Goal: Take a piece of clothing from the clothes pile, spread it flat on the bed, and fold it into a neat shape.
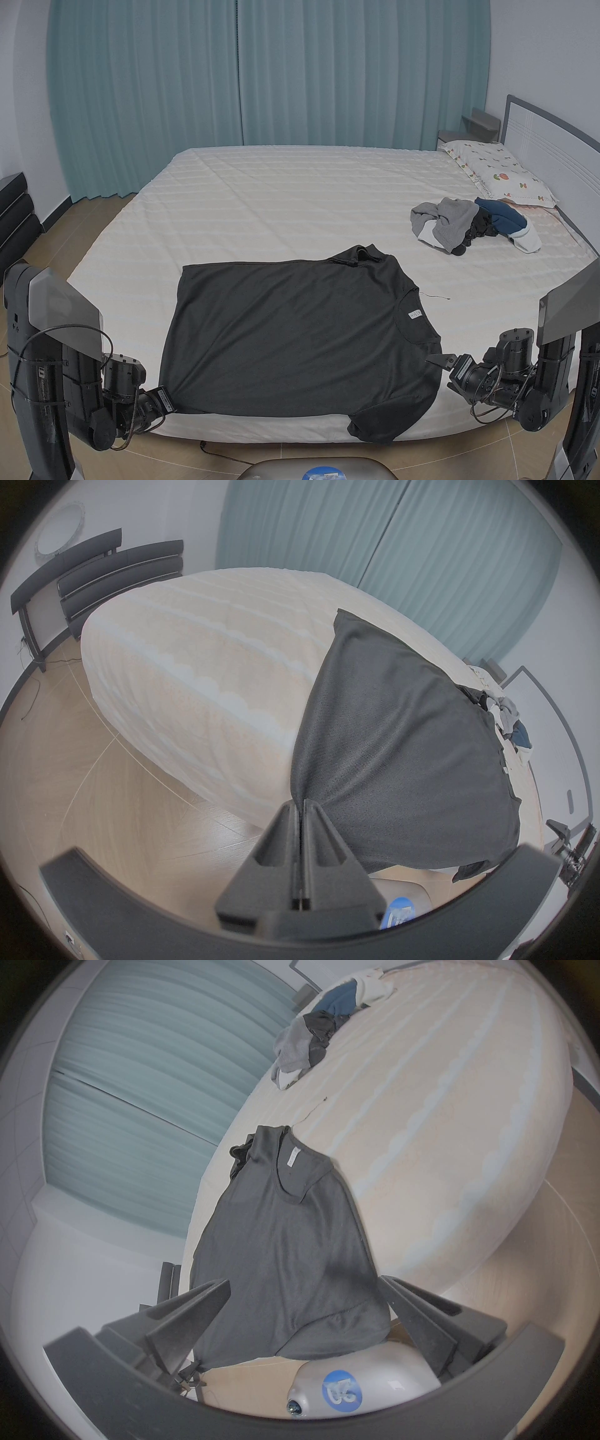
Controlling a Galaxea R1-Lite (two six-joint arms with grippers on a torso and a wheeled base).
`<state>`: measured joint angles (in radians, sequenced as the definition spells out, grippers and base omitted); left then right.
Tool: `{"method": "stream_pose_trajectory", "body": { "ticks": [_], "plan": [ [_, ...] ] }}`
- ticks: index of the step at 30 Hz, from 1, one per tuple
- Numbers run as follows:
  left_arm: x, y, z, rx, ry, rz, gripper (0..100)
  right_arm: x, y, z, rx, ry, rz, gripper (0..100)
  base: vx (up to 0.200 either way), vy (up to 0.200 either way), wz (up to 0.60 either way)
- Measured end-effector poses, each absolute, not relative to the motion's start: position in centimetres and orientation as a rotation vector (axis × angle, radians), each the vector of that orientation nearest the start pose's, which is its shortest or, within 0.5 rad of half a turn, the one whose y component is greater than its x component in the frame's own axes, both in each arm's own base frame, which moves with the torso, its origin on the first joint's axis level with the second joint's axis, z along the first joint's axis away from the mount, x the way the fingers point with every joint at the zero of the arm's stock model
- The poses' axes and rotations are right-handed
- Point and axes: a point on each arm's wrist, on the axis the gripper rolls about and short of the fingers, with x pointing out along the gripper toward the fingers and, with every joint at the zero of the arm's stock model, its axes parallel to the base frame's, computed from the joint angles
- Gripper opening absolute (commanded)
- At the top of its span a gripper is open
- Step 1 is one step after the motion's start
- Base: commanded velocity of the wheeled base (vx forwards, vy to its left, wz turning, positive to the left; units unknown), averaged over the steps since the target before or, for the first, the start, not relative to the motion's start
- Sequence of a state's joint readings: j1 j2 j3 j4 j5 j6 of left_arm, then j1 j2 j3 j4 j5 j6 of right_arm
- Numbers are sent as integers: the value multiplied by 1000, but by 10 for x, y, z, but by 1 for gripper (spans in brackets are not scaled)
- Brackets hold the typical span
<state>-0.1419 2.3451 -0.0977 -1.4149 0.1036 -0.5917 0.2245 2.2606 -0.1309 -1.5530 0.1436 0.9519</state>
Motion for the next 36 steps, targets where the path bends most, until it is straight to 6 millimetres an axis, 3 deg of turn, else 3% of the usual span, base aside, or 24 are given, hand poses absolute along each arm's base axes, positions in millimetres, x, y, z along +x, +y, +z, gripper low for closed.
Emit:
{"method": "stream_pose_trajectory", "body": {
  "ticks": [14,15,23,36],
  "plan": [
    [225,-28,-48,-462,826,214,0,256,60,-32,779,701,58,100,0,0,0],
    [225,-28,-49,-462,827,214,0,257,60,-34,774,704,58,0,0,0,0],
    [226,-28,-51,-461,834,214,0,259,59,-46,730,730,51,0,0,0,0],
    [224,-30,-54,-455,852,212,0,245,47,-51,681,770,-21,0,0,0,0]
  ]
}}
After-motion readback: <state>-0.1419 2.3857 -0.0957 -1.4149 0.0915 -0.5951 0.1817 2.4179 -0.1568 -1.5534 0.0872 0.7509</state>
